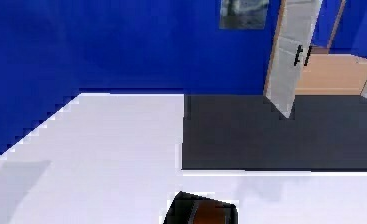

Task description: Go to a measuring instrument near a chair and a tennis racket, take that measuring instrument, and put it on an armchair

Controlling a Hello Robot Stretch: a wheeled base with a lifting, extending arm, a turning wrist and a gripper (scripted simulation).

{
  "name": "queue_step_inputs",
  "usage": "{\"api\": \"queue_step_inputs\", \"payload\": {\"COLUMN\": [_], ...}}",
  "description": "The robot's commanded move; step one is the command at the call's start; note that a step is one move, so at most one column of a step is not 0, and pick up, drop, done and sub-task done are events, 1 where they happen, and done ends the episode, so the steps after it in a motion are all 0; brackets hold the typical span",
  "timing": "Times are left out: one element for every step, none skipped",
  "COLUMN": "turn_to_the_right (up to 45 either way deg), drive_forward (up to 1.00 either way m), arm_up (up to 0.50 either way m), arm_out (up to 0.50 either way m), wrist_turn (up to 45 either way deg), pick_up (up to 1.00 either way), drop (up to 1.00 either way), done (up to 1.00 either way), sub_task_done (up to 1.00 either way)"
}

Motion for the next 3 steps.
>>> {"api": "queue_step_inputs", "payload": {"turn_to_the_right": [30.0,0.0,-45.0], "drive_forward": [0.0,0.05,0.0], "arm_up": [0.0,0.0,0.0], "arm_out": [0.0,0.0,0.0], "wrist_turn": [0.0,0.0,0.0], "pick_up": [0.0,0.0,0.0], "drop": [0.0,0.0,0.0], "done": [0.0,0.0,0.0], "sub_task_done": [0.0,0.0,0.0]}}
